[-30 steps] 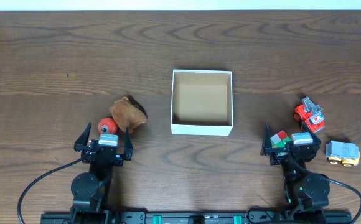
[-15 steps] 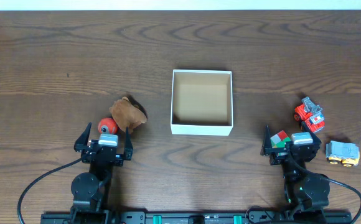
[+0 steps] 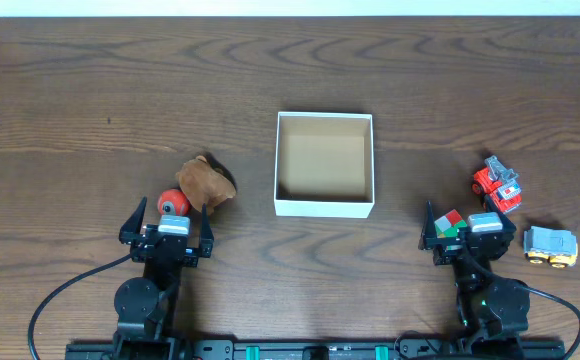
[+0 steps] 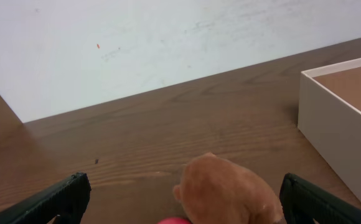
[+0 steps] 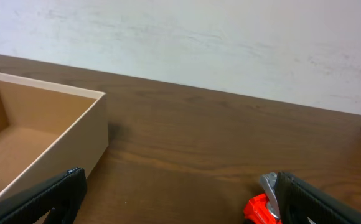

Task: Pack container

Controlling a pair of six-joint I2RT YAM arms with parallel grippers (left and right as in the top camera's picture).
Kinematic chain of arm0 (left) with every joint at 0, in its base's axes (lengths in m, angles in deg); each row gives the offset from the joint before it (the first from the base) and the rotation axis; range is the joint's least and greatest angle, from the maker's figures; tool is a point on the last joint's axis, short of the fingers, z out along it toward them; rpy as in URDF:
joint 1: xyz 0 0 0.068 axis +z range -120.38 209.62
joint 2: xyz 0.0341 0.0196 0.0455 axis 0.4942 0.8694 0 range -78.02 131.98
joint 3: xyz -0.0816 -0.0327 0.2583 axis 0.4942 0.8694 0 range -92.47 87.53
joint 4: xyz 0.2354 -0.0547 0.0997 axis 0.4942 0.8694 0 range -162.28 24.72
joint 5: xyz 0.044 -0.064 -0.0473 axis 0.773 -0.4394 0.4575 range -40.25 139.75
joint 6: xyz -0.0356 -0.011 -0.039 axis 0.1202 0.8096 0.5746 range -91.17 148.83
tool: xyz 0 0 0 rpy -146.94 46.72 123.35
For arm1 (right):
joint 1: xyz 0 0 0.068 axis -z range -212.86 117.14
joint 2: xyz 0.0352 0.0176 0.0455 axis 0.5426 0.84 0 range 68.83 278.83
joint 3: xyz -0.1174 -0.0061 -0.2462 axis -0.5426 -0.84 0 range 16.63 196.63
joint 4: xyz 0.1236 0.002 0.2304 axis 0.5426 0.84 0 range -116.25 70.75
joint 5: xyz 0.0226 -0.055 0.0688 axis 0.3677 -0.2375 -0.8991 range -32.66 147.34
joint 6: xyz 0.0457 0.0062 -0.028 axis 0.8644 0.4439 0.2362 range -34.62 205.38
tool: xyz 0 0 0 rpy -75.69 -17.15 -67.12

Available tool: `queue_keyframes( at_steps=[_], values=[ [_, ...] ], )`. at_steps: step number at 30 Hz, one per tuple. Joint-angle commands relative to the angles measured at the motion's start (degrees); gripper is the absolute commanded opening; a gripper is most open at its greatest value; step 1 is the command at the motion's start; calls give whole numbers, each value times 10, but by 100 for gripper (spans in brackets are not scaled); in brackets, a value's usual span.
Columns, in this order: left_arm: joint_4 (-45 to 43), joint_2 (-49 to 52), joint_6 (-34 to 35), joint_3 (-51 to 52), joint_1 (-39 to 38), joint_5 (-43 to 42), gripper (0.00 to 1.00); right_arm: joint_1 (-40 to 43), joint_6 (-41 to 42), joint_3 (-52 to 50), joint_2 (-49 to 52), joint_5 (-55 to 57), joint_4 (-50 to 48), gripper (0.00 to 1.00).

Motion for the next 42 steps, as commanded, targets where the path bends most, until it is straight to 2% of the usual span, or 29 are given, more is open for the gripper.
queue_keyframes(
  at_steps=[1,4,9,16,20,24,27,31,36,42],
  values=[
    [24,-3,1,9,1,9,98,8,-6,-2,-3,0,1,99],
    [24,-3,1,9,1,9,98,8,-5,-2,-3,-3,2,99],
    [24,-3,1,9,1,9,98,8,57,-2,-3,-3,2,99],
    [16,-3,-19,9,1,9,98,8,101,0,6,-4,3,99],
    [6,-3,59,0,1,9,98,8,129,25,37,-5,21,99],
    [18,20,133,-29,1,9,98,8,130,99,100,-5,60,99],
    [34,56,165,-63,1,9,98,8,130,153,143,-9,99,99],
    [59,146,168,-142,1,9,98,8,129,261,223,-40,179,99],
    [148,269,177,-270,1,9,98,8,127,400,313,-57,304,99],
    [380,425,184,-450,1,6,98,20,128,585,435,-63,507,99]
  ],
)
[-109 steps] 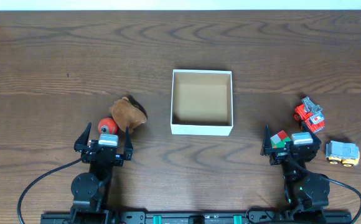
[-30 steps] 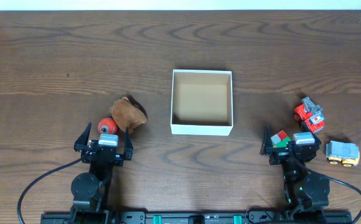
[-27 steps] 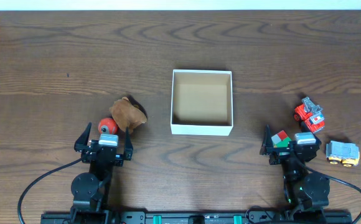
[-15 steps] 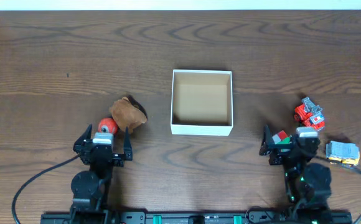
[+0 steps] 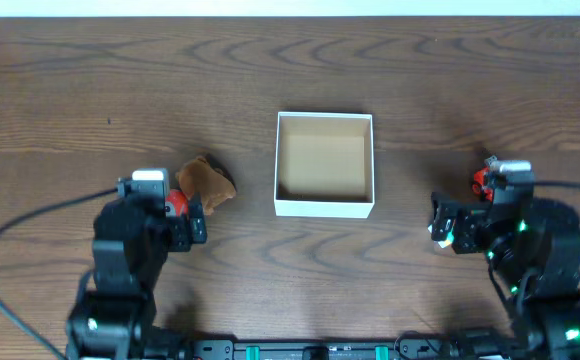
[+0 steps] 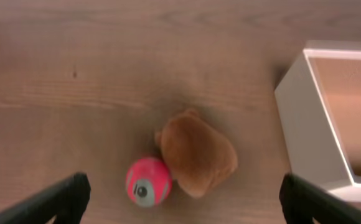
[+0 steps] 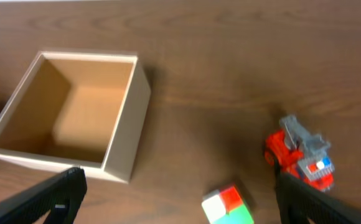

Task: Pack container
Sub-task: 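Move the right gripper over the red fire truck and lower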

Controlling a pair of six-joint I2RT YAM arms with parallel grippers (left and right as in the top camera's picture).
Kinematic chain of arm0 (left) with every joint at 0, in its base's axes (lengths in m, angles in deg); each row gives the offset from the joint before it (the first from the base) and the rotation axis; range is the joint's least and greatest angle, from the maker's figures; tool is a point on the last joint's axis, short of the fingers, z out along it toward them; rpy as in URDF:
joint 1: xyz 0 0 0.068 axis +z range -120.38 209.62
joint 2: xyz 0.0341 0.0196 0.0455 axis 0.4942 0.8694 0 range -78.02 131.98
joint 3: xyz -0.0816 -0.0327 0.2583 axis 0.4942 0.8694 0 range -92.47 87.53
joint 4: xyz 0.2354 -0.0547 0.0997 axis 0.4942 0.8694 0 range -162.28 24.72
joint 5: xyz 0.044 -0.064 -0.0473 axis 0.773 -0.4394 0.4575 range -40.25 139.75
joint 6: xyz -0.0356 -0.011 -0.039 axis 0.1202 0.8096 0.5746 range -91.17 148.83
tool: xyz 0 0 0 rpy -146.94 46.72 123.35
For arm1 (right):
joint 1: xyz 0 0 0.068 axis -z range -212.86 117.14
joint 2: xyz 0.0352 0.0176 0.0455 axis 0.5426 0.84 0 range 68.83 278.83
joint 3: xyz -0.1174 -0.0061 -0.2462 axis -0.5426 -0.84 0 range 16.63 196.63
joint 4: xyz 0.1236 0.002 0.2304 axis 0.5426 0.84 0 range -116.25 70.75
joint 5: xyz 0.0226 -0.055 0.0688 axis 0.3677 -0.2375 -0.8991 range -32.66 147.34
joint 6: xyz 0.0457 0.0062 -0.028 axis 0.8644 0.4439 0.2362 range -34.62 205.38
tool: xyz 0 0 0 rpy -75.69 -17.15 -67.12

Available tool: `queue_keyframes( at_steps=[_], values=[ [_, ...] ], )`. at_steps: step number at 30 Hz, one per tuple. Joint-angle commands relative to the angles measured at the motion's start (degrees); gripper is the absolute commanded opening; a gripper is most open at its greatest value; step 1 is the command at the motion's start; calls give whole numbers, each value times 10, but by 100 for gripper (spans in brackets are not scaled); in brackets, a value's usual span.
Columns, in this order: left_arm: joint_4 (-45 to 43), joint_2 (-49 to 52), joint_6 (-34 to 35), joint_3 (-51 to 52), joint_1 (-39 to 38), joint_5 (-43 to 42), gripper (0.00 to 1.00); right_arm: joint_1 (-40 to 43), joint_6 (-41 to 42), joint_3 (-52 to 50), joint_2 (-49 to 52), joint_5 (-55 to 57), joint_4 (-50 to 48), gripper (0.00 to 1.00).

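The white box with a brown inside stands open at the table's middle, with nothing in it. Left of it lie a brown plush and a red ball, touching each other. My left gripper hangs open above them, holding nothing. On the right, a colour cube and a red toy truck lie on the table. My right gripper is open above the cube, its fingers wide apart. In the overhead view the right arm hides most of the truck.
The wooden table stretches bare behind and beside the box. The box wall stands to the left of the cube. Black cables trail from both arms near the front edge.
Both arms have lifted from the front edge and moved farther onto the table, their wrist cameras now looking down. The toys and box lie where they were. The right arm now covers the grey-yellow toy car.
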Motion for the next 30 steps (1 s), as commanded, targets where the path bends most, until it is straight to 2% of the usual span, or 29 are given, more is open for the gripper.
queue_keyframes(
  at_steps=[1,6,14,18,30],
  values=[
    [72,69,12,-89,1,4,98,23,6,98,62,-10,69,99],
    [152,121,23,-158,1,-12,98,83,-23,226,165,-16,185,99],
    [180,122,36,-162,1,-15,98,235,-188,369,330,-120,284,99],
    [181,122,36,-162,1,-15,98,284,-192,381,382,-114,270,99],
    [169,122,36,-162,1,-15,98,291,-410,380,509,-82,250,99]
  ],
)
